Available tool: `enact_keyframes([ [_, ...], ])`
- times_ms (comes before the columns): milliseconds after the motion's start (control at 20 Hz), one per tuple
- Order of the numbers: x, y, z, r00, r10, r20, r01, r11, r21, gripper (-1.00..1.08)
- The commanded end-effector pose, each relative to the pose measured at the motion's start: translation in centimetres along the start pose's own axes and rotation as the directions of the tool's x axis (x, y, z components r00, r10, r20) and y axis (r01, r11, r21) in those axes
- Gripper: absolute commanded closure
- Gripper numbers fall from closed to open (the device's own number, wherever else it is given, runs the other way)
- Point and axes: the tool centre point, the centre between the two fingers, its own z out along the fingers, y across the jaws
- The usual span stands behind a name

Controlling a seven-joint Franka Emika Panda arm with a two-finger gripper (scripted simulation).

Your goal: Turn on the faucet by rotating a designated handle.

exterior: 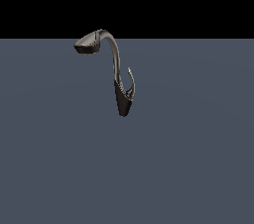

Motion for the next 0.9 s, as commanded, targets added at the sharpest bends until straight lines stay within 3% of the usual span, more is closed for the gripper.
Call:
enact_keyframes([
  [0,0.0,0.0,0.0,1.0,0.0,0.0,0.0,1.0,0.0,1.08],
  [400,1.0,-0.4,0.6,0.999,0.045,0.016,-0.045,0.999,0.018,1.08],
  [850,4.6,-1.8,2.9,0.976,0.202,0.08,-0.208,0.975,0.076,1.08],
])
